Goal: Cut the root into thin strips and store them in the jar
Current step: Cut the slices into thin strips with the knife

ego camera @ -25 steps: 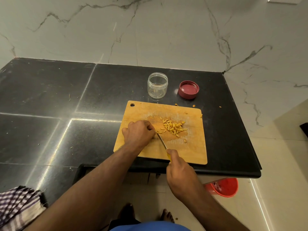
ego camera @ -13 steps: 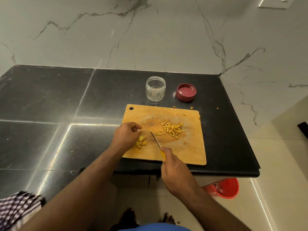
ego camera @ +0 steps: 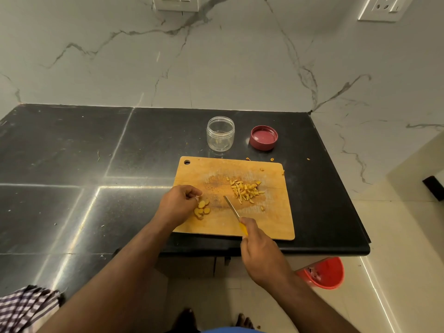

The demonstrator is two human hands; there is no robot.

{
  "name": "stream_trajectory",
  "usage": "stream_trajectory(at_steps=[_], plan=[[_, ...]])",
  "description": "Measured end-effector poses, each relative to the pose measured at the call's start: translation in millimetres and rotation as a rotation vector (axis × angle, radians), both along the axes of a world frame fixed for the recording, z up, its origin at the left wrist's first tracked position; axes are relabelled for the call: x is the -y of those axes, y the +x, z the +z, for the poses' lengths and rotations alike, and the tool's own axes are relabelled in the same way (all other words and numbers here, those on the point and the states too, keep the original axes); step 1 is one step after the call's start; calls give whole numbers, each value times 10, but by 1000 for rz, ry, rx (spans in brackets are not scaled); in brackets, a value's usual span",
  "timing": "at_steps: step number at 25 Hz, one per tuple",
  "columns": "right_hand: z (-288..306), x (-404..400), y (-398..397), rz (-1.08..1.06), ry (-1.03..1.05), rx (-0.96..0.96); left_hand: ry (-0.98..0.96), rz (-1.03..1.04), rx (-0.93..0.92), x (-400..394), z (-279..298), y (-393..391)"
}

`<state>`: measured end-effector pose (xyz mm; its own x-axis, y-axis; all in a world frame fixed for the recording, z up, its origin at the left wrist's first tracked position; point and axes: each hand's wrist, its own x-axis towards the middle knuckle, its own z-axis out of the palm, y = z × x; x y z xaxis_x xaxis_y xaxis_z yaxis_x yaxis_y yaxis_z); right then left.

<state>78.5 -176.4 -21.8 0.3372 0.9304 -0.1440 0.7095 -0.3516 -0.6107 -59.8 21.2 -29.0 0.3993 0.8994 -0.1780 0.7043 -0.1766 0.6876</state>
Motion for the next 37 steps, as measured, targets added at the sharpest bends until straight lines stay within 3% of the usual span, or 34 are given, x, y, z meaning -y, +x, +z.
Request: stream_trajectory(at_steps=[5, 19, 26, 37], plan=[[60, 121, 223, -89, 5, 64, -22, -41, -47, -22, 27, -27], [80, 174, 133, -64, 30, -54, -59, -94, -118, 10, 94, 34], [59, 188, 111, -59, 2, -104, -225, 13, 87, -105, 174, -61], [58, 144, 151, -65, -18, -99, -61, -171, -5, -8, 160, 476]])
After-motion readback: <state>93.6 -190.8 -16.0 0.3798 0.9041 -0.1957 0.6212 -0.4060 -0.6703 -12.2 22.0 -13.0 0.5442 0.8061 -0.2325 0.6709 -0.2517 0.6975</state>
